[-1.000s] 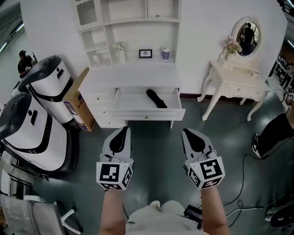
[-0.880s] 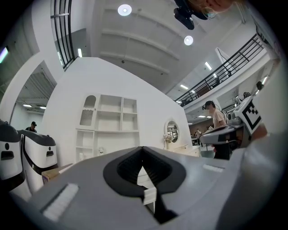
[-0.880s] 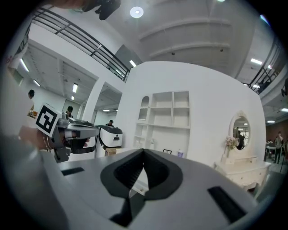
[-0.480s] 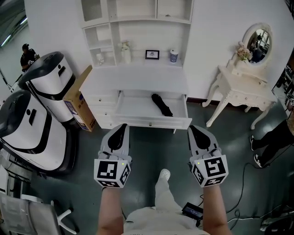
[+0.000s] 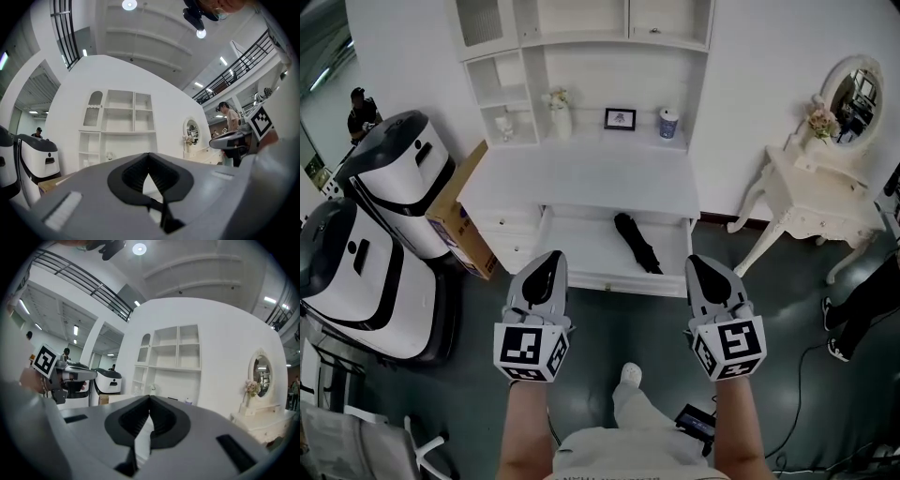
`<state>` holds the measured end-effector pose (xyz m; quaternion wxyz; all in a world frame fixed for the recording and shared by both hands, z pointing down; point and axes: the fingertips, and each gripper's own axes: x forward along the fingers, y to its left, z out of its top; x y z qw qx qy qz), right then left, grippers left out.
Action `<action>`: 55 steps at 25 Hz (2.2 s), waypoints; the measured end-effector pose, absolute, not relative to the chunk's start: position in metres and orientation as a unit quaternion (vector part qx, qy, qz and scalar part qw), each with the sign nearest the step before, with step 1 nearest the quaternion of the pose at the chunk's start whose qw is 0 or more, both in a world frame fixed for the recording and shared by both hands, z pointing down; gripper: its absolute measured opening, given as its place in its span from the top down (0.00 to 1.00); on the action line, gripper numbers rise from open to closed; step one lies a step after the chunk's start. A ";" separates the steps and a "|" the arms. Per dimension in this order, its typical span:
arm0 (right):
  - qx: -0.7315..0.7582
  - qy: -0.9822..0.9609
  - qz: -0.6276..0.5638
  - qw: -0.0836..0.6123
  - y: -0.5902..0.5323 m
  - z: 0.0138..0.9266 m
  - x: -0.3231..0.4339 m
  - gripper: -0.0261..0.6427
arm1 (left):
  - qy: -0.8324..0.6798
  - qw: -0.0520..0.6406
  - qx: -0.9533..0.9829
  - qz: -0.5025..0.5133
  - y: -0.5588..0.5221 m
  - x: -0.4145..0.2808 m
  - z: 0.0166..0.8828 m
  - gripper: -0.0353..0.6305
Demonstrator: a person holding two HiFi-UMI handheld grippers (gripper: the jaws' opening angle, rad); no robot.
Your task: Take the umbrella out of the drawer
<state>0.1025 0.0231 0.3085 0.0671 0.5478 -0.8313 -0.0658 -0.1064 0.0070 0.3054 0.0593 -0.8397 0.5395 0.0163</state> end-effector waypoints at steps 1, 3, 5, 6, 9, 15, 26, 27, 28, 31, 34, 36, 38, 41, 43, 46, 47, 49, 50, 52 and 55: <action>0.547 -0.832 -0.063 0.066 0.008 0.310 0.107 0.95 | 0.541 0.059 -0.839 0.014 -0.007 -0.102 0.306 0.93; 0.544 -0.835 -0.057 0.065 -0.022 0.313 0.114 0.95 | 0.543 0.058 -0.838 0.009 -0.034 -0.094 0.308 0.93; 0.541 -0.837 -0.057 0.068 -0.049 0.314 0.120 0.95 | 0.545 0.056 -0.837 0.007 -0.058 -0.085 0.309 0.93; 0.540 -0.837 -0.059 0.070 -0.061 0.314 0.123 0.95 | 0.546 0.056 -0.836 0.007 -0.069 -0.081 0.309 0.93; 0.538 -0.837 -0.062 0.074 -0.094 0.314 0.129 0.95 | 0.552 0.051 -0.833 0.007 -0.101 -0.073 0.310 0.93; 0.538 -0.838 -0.043 0.080 -0.147 0.320 0.140 0.94 | 0.555 0.046 -0.831 0.000 -0.145 -0.060 0.313 0.93; 0.516 -0.852 0.026 0.079 -0.202 0.349 0.137 0.59 | 0.568 0.031 -0.823 -0.003 -0.190 -0.065 0.325 0.93; 0.517 -0.851 0.032 0.087 -0.206 0.353 0.137 0.59 | 0.567 0.030 -0.823 -0.004 -0.195 -0.066 0.326 0.93; 0.516 -0.851 0.037 0.095 -0.209 0.357 0.135 0.59 | 0.567 0.028 -0.824 -0.005 -0.199 -0.067 0.327 0.93; 0.512 -0.850 0.055 0.115 -0.219 0.372 0.129 0.59 | 0.564 0.018 -0.826 -0.012 -0.210 -0.072 0.335 0.93; 0.509 -0.847 0.076 0.133 -0.229 0.393 0.122 0.59 | 0.559 0.004 -0.829 -0.021 -0.221 -0.075 0.347 0.93; 0.506 -0.845 0.091 0.149 -0.235 0.408 0.117 0.59 | 0.556 -0.004 -0.831 -0.026 -0.230 -0.078 0.355 0.93; 0.502 -0.842 0.104 0.166 -0.242 0.425 0.112 0.59 | 0.553 -0.012 -0.833 -0.032 -0.239 -0.081 0.363 0.93; 0.495 -0.838 0.126 0.193 -0.250 0.452 0.105 0.59 | 0.547 -0.023 -0.836 -0.040 -0.251 -0.084 0.376 0.93; 0.488 -0.835 0.141 0.211 -0.256 0.471 0.100 0.59 | 0.544 -0.031 -0.838 -0.046 -0.260 -0.086 0.385 0.93; 0.477 -0.830 0.163 0.237 -0.266 0.500 0.093 0.59 | 0.536 -0.042 -0.841 -0.053 -0.275 -0.087 0.397 0.93; 0.473 -0.828 0.171 0.246 -0.268 0.511 0.091 0.59 | 0.533 -0.045 -0.843 -0.056 -0.279 -0.087 0.401 0.93; 0.464 -0.824 0.187 0.268 -0.270 0.533 0.086 0.59 | 0.526 -0.052 -0.846 -0.062 -0.287 -0.088 0.411 0.93; 0.457 -0.821 0.195 0.280 -0.271 0.544 0.084 0.59 | 0.524 -0.056 -0.848 -0.066 -0.291 -0.088 0.416 0.93; 0.444 -0.816 0.211 0.303 -0.270 0.565 0.079 0.59 | 0.520 -0.065 -0.849 -0.070 -0.299 -0.090 0.425 0.93; 0.432 -0.807 0.232 0.330 -0.272 0.592 0.073 0.59 | 0.517 -0.077 -0.849 -0.074 -0.312 -0.095 0.437 0.93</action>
